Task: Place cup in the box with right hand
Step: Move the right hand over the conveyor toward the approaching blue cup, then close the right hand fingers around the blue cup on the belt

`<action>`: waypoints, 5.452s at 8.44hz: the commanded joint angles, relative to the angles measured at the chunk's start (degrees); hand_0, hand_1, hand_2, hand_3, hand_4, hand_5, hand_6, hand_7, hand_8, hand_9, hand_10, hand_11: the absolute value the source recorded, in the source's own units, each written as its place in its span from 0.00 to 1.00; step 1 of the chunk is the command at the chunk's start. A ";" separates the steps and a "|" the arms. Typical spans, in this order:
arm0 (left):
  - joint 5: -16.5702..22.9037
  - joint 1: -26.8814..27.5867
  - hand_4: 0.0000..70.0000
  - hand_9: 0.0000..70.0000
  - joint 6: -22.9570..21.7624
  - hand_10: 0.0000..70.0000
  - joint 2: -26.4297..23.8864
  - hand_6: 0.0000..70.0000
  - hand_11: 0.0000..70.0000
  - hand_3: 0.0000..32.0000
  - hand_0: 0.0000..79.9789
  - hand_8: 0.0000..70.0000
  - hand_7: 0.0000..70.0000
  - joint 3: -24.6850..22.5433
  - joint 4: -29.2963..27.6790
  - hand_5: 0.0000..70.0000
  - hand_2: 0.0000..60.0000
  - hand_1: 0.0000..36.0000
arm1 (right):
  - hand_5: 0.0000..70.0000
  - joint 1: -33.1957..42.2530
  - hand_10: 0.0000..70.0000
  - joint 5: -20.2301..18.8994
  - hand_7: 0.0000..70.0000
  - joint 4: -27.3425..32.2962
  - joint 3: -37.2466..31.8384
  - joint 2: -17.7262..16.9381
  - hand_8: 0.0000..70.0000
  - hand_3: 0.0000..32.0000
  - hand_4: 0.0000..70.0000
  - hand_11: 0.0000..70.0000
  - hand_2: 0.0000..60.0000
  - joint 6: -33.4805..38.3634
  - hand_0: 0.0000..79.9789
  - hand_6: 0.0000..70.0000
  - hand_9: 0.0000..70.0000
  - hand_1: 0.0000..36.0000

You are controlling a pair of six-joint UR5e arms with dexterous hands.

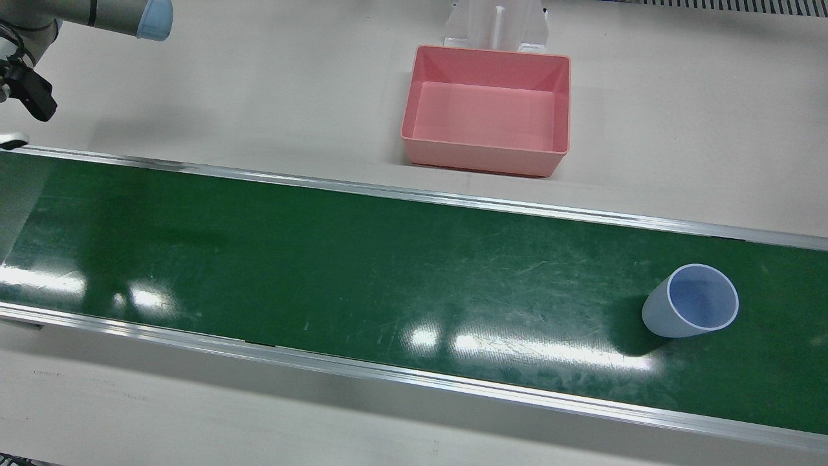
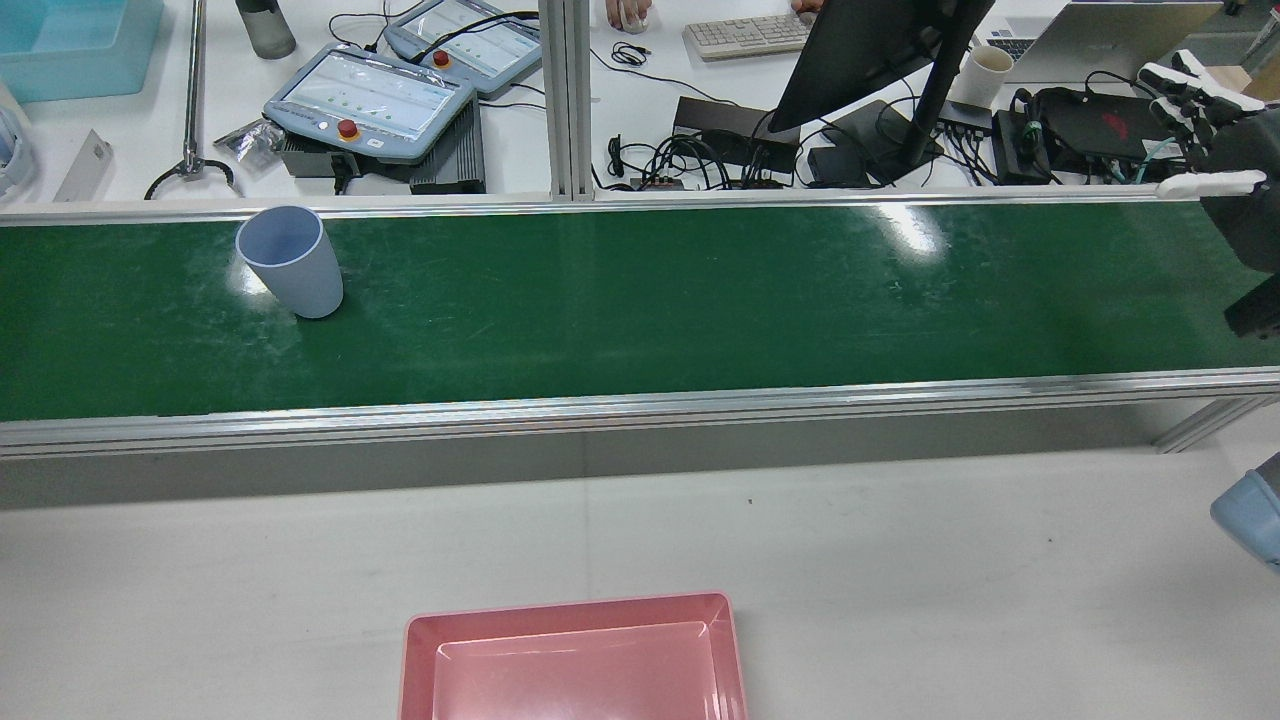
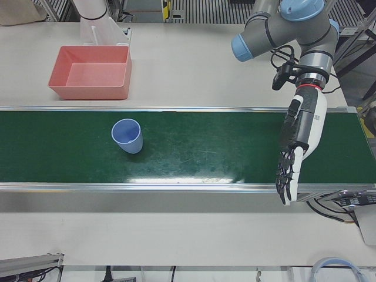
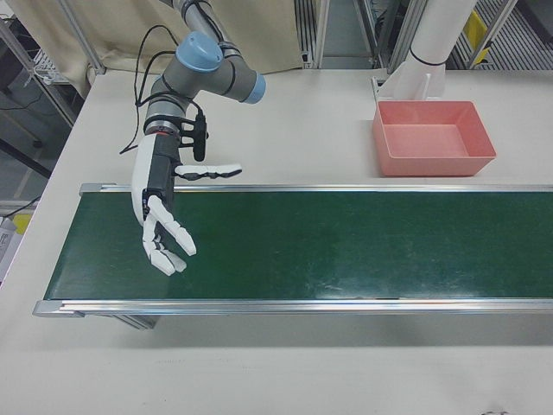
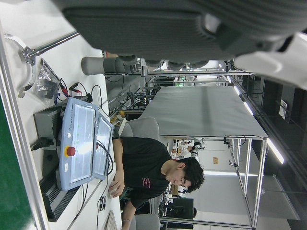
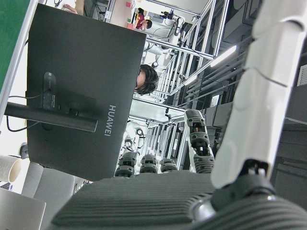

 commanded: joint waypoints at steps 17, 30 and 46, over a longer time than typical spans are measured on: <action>-0.04 0.00 0.00 0.00 0.00 0.00 0.00 0.00 0.00 0.00 0.00 0.00 0.00 -0.02 0.00 0.00 0.00 0.00 | 0.07 -2.24 0.00 -1.26 0.33 -0.48 -3.78 0.58 0.00 0.00 0.13 0.00 0.00 0.09 0.71 0.08 0.05 0.39; -0.04 0.00 0.00 0.00 0.00 0.00 0.00 0.00 0.00 0.00 0.00 0.00 0.00 -0.02 0.00 0.00 0.00 0.00 | 0.08 -4.88 0.00 -1.34 0.33 -0.75 -2.73 1.54 0.00 0.00 0.08 0.00 0.10 0.36 0.72 0.08 0.05 0.58; -0.04 0.00 0.00 0.00 0.00 0.00 0.00 0.00 0.00 0.00 0.00 0.00 0.00 0.07 0.00 0.00 0.00 0.00 | 0.08 -10.59 0.00 -1.17 0.33 -0.57 -2.64 1.54 0.00 0.00 0.13 0.00 0.03 0.62 0.71 0.08 0.05 0.42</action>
